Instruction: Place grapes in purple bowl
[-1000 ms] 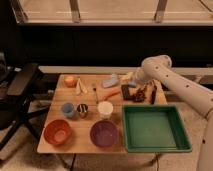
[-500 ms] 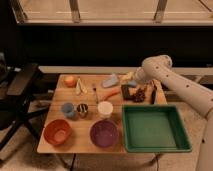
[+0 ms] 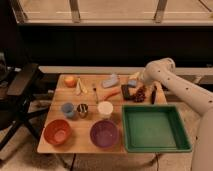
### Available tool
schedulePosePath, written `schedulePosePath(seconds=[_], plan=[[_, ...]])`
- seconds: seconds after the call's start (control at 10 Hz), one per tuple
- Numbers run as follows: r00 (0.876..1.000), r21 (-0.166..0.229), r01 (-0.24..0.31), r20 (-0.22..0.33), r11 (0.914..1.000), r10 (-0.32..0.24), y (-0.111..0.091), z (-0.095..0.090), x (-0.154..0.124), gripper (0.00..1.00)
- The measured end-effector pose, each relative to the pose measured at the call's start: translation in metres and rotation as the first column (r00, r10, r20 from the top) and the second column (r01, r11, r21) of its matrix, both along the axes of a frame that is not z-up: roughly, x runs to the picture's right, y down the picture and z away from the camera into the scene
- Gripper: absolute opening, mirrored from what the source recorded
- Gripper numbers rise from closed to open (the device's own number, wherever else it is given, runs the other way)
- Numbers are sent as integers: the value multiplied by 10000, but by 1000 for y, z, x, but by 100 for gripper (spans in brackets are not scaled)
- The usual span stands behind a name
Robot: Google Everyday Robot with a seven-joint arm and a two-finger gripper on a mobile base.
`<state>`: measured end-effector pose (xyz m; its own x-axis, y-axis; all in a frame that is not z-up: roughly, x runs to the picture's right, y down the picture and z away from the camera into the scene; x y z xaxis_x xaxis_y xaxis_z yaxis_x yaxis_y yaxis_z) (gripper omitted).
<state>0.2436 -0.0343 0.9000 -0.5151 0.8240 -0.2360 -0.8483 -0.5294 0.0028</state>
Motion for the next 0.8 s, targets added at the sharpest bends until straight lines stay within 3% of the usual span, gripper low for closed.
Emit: schedulePosePath(seconds=[0.3,0.8], plan=[[9967,-428,-797,136,9959,804,15,21,8,80],[9848,-1452,-1674,214,9751,1723,39,57,17,80]])
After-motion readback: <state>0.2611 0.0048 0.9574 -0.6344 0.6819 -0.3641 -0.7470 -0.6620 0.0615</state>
